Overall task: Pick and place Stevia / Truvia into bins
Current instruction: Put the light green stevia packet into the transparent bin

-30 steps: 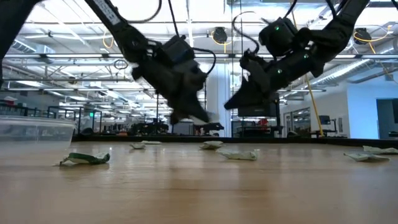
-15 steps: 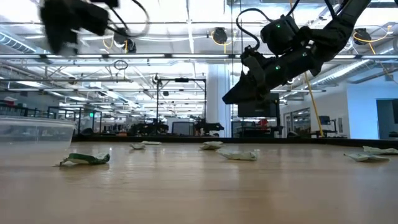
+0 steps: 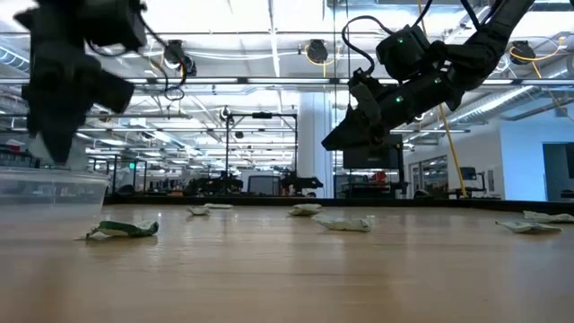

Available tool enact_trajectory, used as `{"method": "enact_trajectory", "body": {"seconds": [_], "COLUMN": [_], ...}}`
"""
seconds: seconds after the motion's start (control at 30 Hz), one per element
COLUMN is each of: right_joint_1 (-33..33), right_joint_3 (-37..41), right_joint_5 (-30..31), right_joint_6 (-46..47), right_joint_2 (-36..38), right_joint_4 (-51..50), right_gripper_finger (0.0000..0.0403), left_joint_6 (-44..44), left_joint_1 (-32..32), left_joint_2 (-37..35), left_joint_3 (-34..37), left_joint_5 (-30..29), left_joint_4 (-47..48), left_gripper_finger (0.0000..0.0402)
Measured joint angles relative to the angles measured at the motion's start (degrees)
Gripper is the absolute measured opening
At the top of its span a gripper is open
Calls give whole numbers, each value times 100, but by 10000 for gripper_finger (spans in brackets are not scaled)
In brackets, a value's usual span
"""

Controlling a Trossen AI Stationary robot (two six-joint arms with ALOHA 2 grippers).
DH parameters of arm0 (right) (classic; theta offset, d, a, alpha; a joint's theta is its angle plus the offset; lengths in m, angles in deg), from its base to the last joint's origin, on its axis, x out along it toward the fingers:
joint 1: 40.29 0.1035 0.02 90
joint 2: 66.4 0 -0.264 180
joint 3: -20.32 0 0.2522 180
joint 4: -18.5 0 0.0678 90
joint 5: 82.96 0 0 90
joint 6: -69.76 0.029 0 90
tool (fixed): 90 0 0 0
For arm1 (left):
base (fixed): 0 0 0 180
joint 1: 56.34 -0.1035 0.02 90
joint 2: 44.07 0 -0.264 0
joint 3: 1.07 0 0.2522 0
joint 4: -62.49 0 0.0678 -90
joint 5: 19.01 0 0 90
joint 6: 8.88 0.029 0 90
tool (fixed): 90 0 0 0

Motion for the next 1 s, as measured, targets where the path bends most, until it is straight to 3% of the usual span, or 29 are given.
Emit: {"method": "enact_trajectory", "body": {"seconds": [0.3,0.47,0.6,0.73,1.0], "right_joint_1": [-27,-67,74,276,889], "right_joint_3": [0,0,2,-116,-863], "right_joint_5": [-4,-31,-24,-8,-26], "right_joint_6": [21,291,-389,-1211,-986], "right_joint_2": [0,0,219,801,2078], "right_joint_4": [-39,-415,-1082,-2268,-5695], "right_gripper_finger": [110,125,134,132,131], "left_joint_6": [64,159,179,307,686], "left_joint_1": [-46,-46,-46,-46,-117], "left_joint_2": [437,469,469,465,452], "left_joint_3": [687,687,658,397,-709], "left_joint_5": [303,172,58,256,158], "left_joint_4": [-815,-835,-808,-738,-393], "left_gripper_finger": [11,74,121,144,147]}}
